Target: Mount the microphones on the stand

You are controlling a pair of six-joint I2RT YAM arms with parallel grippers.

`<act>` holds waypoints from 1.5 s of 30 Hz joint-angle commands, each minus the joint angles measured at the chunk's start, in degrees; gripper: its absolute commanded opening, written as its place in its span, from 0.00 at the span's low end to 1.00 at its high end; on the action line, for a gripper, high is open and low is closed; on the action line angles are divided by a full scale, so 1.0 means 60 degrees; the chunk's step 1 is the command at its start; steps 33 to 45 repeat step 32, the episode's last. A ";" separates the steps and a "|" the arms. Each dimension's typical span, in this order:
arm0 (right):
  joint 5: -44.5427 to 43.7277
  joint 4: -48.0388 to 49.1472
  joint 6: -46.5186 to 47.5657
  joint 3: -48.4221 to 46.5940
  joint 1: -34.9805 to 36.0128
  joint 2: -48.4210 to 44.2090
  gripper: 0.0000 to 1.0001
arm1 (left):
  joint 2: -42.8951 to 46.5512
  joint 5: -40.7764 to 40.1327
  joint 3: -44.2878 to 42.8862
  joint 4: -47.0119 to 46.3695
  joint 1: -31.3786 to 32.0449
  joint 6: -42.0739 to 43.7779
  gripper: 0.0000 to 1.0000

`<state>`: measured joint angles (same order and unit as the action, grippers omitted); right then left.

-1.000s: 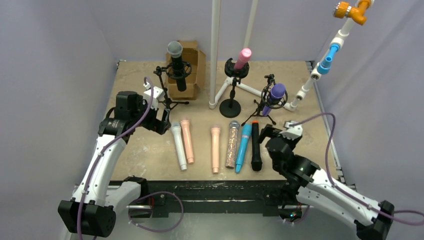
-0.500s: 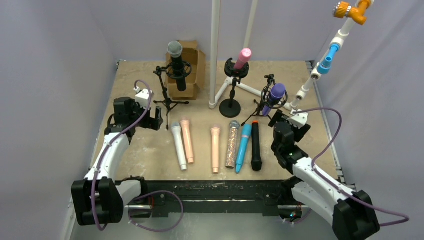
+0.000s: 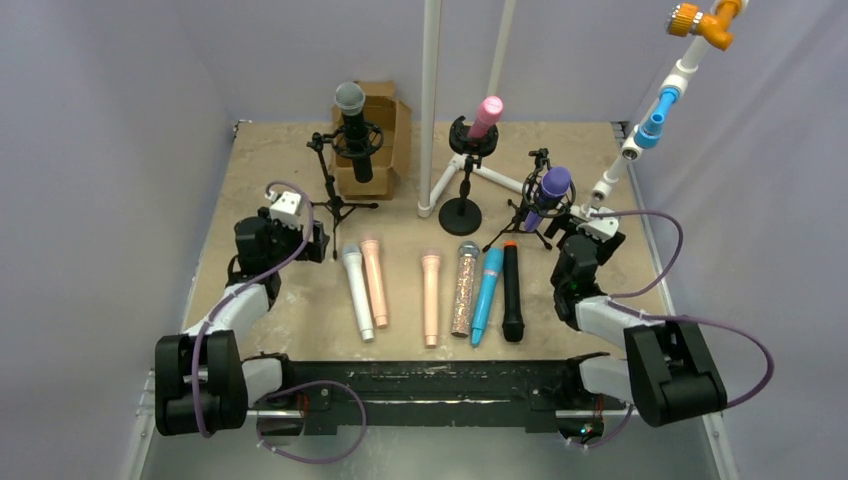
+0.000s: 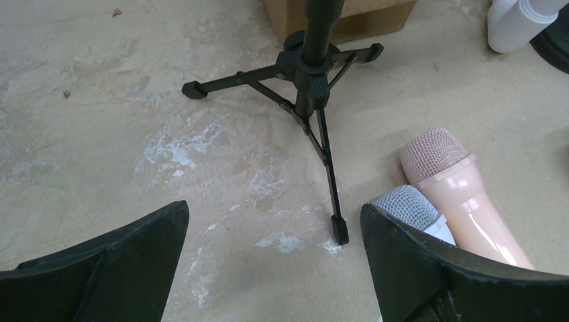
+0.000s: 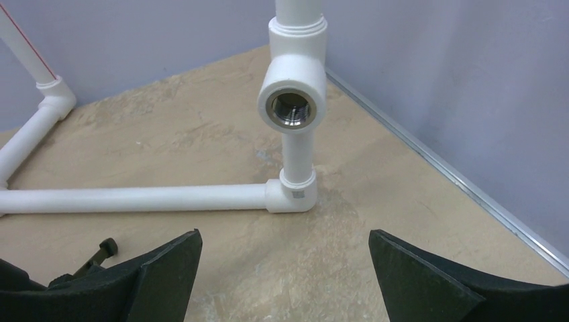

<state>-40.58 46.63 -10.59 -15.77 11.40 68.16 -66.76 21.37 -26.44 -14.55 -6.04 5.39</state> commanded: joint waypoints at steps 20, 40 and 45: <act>0.2535 0.4803 0.0999 -0.0138 -0.0536 0.3108 0.99 | -0.1750 -0.0644 0.1459 -0.6371 0.0256 -0.0749 1.00; 0.2427 0.5221 0.1164 0.0006 -0.0553 0.3156 0.99 | -0.1818 -0.0697 0.1438 -0.6423 0.0273 -0.0737 1.00; 0.2427 0.5221 0.1164 0.0006 -0.0553 0.3156 0.99 | -0.1818 -0.0697 0.1438 -0.6423 0.0273 -0.0737 1.00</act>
